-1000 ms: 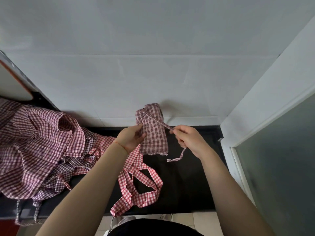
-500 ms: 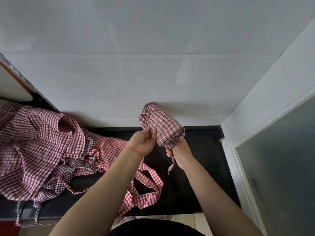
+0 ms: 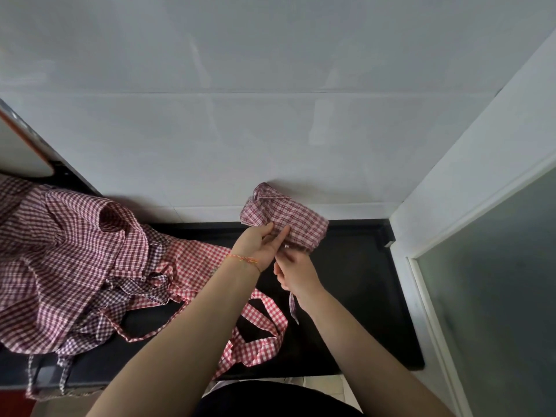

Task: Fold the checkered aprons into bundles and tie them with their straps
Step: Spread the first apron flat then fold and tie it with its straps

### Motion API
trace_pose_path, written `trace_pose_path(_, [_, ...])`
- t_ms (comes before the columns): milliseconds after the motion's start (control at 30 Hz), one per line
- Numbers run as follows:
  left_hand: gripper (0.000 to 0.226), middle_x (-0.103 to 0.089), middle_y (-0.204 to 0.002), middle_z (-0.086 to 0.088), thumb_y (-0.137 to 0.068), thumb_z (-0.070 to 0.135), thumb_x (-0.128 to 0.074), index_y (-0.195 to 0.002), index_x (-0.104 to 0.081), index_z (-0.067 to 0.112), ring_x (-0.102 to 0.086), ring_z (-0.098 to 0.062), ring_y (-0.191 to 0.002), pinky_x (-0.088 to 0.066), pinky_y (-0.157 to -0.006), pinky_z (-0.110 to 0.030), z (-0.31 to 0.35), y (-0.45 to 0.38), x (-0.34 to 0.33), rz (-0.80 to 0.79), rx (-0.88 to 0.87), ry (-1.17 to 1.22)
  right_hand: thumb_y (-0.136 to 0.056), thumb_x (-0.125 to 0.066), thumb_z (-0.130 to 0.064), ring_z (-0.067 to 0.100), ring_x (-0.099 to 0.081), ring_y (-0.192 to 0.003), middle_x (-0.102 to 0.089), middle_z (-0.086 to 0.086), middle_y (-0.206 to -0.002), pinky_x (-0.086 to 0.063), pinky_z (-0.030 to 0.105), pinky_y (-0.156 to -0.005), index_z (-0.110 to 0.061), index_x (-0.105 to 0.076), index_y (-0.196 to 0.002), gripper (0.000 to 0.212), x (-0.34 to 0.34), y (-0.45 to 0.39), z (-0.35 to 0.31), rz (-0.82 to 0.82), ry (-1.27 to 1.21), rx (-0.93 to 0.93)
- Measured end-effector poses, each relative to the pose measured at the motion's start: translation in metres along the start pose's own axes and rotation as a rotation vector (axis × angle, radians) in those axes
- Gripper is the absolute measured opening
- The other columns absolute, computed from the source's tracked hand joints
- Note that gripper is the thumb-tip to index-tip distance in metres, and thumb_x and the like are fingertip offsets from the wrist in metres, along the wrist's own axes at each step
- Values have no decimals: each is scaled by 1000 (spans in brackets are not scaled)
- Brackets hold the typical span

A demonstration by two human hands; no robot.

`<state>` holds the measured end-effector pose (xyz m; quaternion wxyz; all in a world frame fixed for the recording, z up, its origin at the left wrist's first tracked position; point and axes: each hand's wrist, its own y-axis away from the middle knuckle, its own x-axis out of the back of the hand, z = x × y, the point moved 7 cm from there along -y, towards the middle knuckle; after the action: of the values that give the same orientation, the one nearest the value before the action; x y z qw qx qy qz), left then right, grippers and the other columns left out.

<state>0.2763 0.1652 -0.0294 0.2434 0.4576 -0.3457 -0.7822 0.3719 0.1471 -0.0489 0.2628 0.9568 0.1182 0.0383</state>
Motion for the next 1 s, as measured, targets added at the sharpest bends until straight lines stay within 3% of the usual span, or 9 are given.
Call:
trace_pose_path(133, [6,-65,-94,-7,-98,5,-58,-101,-62,2,-63,-18,-80,-55,-59,-26,4,-8,11,38,-66,-326,-103,-49,-22,8,-48,-59,-53,-4,-67,-35,21,-57,-16,-61,-78,28,5,-1,-10,43,315,99])
trace_pose_path(300, [11,-72,-102,-9,-97,13,-62,-104,-68,8,-68,-21,-90,-58,-73,-34,1,-21,28,12,-62,-480,-106,-44,-25,13,-62,-94,-67,-1,-103,-52,31,-84,-14,-66,-116,27,-5,6,-30,6,647,250])
trace_pose_path(433, [11,-69,-80,-10,-97,4,-59,-87,-63,4,-71,-19,-69,-58,-57,-30,0,-18,30,-43,-56,-379,-104,-46,-25,13,-60,-76,-64,0,-85,-53,38,-72,-14,-66,-96,24,6,13,-52,119,761,389])
trace_pose_path(567, [12,-69,-105,-16,-95,-3,-59,-106,-61,1,-71,-24,-87,-59,-59,-28,13,-21,32,-30,-139,-440,-100,-55,-26,14,-56,-70,-58,-2,-79,-51,39,-64,-15,-60,-83,22,31,16,-71,300,885,501])
trace_pose_path(733, [14,-64,-111,-12,-96,-6,-54,-102,-57,6,-66,-26,-97,-60,-62,-28,15,-16,29,-80,-183,-513,-99,-55,-18,13,-60,-79,-64,-4,-90,-52,32,-68,-14,-64,-95,11,54,14,-90,342,841,513])
trace_pose_path(867, [20,-60,-123,-14,-98,-6,-50,-115,-53,3,-63,-30,-106,-62,-64,-31,16,-16,30,-123,-138,-450,-97,-54,-21,10,-53,-65,-57,-4,-73,-42,28,-60,-12,-58,-82,17,65,10,-87,213,744,337])
trace_pose_path(1000, [17,-57,-127,-17,-97,-6,-51,-110,-53,5,-63,-32,-106,-62,-63,-33,23,-18,35,-78,-200,-499,-95,-58,-30,12,-51,-66,-57,9,-72,-41,31,-65,-8,-59,-76,29,62,16,-93,48,668,292])
